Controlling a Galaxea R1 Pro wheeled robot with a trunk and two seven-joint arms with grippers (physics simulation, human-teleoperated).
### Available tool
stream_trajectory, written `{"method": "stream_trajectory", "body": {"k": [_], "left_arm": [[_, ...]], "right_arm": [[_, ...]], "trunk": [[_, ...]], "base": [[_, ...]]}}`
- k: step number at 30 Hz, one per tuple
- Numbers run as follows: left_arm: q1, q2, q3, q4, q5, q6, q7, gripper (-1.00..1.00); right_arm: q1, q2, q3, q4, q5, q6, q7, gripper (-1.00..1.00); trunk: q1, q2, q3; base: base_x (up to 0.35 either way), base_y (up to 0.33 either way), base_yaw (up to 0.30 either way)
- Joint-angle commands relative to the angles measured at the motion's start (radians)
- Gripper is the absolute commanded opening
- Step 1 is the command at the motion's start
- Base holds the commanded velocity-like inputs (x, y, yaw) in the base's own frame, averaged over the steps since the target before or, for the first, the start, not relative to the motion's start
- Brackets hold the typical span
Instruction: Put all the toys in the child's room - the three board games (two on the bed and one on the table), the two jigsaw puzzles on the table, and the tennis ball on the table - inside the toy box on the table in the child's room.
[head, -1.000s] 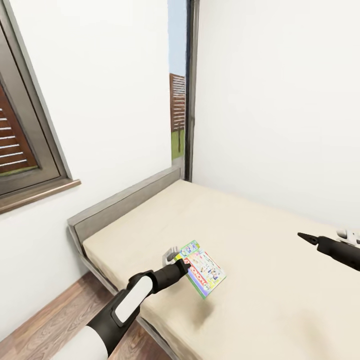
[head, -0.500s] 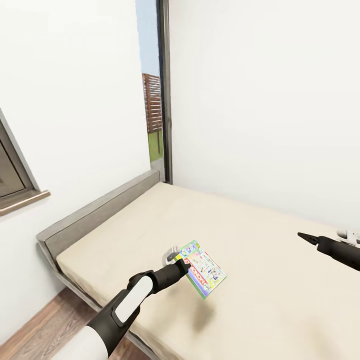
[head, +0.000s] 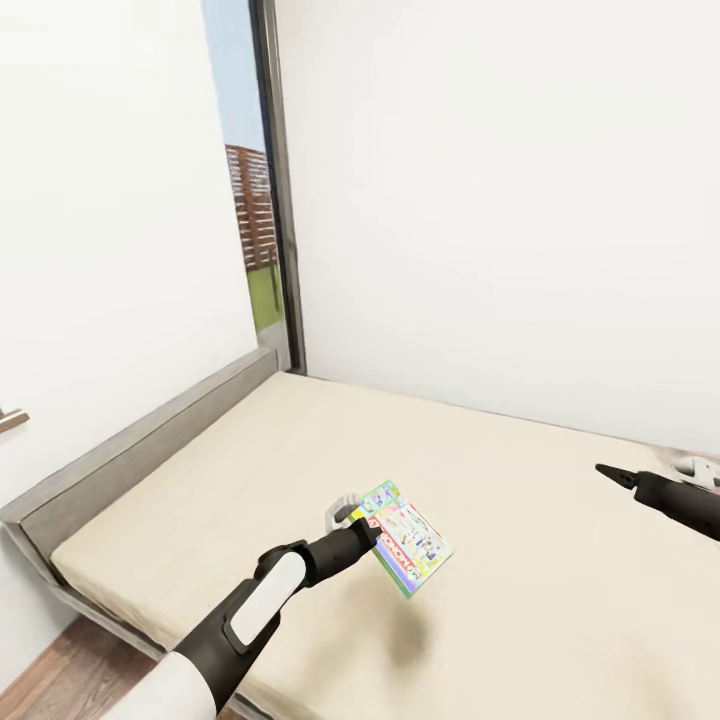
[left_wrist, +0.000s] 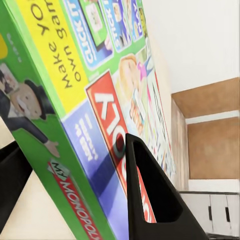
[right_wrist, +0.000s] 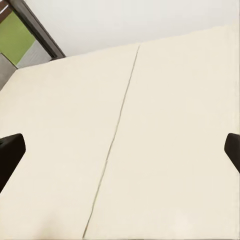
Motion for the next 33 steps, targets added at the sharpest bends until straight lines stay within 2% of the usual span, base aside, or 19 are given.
{"method": "stream_trajectory", "body": {"k": [1,33], "left_arm": [[-0.001,0.0,0.0,0.0,0.005,0.003,-0.001,-1.0],[-0.001,0.0,0.0,0.0,0.005,0.003,0.001,-1.0]], "right_arm": [[-0.001,0.0,-0.002,0.0,0.004,0.005,0.006,1.0],[-0.001,0.0,-0.003,-0.003,0.004,0.005,0.006,1.0]], "trunk": [[-0.004,0.007,0.002],[-0.127,0.231,0.103]], "base": [[0.0,0.0,-0.281],[0.0,0.0,-0.281]]}}
